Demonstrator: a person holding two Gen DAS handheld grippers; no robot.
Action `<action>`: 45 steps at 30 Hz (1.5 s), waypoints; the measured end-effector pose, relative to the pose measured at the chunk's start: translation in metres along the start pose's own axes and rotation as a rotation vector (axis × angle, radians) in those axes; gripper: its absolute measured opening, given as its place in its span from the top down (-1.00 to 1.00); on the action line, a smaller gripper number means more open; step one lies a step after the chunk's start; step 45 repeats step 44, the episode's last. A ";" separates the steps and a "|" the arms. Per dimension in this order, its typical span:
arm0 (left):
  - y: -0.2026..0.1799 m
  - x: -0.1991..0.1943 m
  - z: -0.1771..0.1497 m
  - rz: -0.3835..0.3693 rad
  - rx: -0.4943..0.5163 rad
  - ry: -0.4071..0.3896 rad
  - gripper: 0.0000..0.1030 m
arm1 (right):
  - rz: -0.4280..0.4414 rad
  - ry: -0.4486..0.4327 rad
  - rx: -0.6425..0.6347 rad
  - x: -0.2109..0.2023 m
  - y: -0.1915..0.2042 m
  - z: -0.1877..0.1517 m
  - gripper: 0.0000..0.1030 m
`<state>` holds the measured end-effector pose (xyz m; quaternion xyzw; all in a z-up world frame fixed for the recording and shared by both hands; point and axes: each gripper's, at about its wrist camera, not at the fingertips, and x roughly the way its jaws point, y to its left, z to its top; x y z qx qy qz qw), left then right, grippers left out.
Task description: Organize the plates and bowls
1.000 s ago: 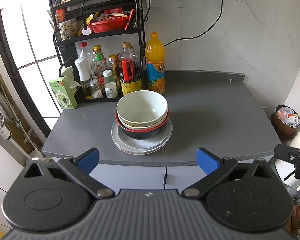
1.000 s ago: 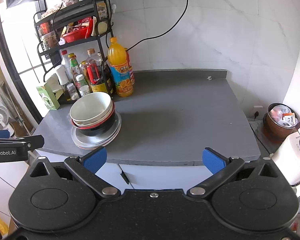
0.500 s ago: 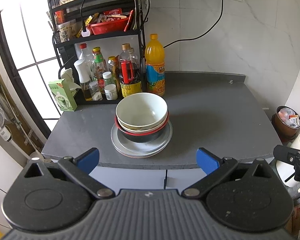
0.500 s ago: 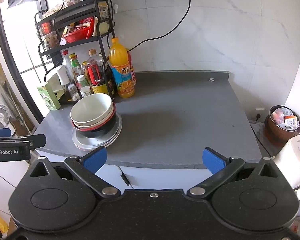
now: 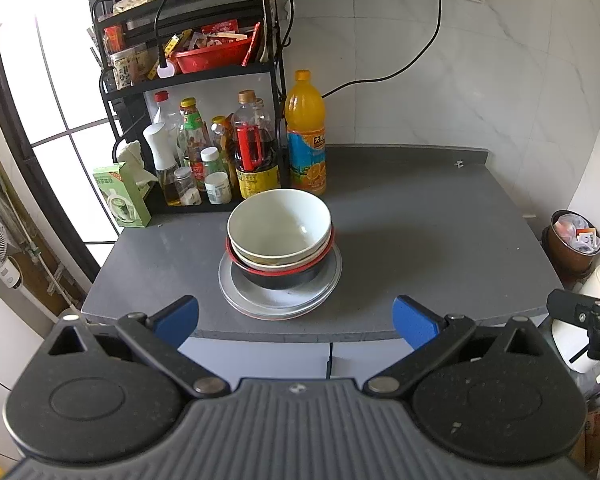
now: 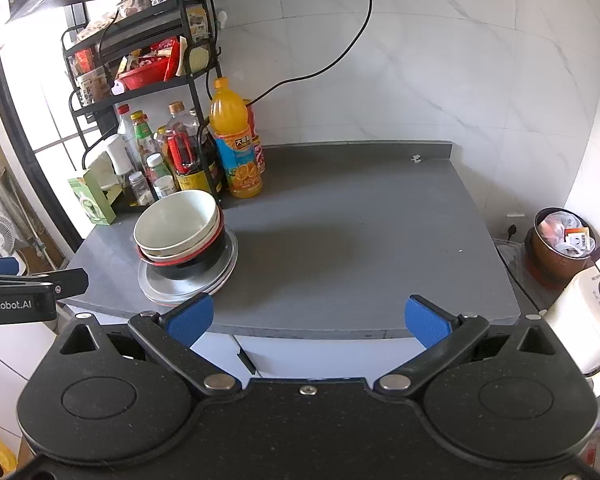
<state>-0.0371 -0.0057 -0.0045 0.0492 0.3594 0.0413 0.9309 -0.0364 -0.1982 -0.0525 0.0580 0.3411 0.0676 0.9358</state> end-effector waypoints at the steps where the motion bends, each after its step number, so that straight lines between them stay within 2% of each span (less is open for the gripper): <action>1: 0.000 0.000 0.000 0.000 0.000 0.001 -0.99 | -0.001 0.000 0.001 0.000 0.001 -0.001 -1.00; 21: -0.002 0.003 0.002 0.000 0.001 0.011 -0.99 | 0.006 0.016 -0.010 0.005 0.003 0.001 -1.00; 31: 0.006 0.011 0.005 0.017 -0.033 0.019 -0.99 | 0.004 0.011 -0.020 0.010 0.008 0.004 -1.00; 45: 0.008 0.018 0.009 -0.015 -0.023 0.033 -0.99 | -0.009 0.029 -0.014 0.017 0.008 0.007 -1.00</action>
